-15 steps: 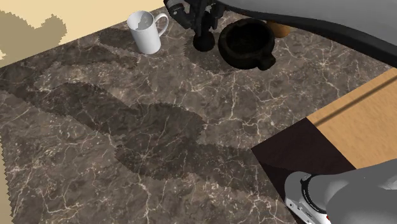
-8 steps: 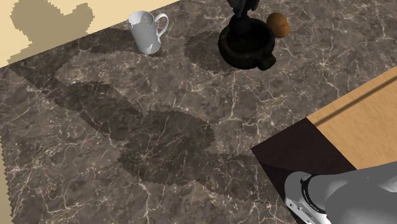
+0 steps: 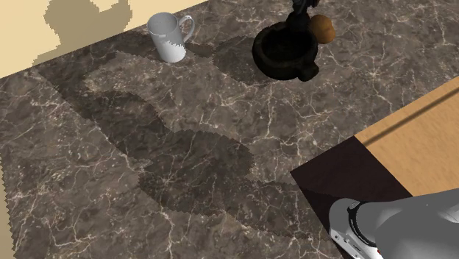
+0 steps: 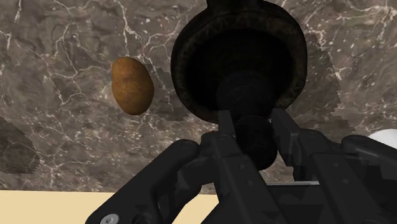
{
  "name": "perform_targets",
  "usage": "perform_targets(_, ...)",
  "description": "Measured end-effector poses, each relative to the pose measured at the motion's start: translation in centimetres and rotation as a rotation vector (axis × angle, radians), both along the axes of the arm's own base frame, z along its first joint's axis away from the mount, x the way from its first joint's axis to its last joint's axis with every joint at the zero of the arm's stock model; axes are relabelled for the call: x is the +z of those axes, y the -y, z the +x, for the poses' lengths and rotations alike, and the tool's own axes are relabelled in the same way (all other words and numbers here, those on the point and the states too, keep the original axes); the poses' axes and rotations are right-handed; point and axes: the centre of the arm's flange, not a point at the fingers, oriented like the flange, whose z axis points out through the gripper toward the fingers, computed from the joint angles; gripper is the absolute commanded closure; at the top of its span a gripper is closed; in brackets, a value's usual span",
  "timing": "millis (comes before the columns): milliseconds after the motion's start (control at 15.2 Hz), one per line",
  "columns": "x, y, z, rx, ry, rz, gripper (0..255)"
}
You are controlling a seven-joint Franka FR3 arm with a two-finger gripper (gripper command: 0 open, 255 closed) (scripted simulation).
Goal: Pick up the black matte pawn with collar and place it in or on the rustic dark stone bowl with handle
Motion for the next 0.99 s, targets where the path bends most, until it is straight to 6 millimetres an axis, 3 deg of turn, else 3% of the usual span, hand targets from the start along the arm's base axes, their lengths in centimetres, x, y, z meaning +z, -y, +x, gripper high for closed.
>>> perform_targets(726, -5.8, 0.1, -0.1, 0.0, 0.0, 0.0, 255)
perform_targets(990, -6.3, 0.1, 0.0, 0.0, 0.0, 0.0, 255)
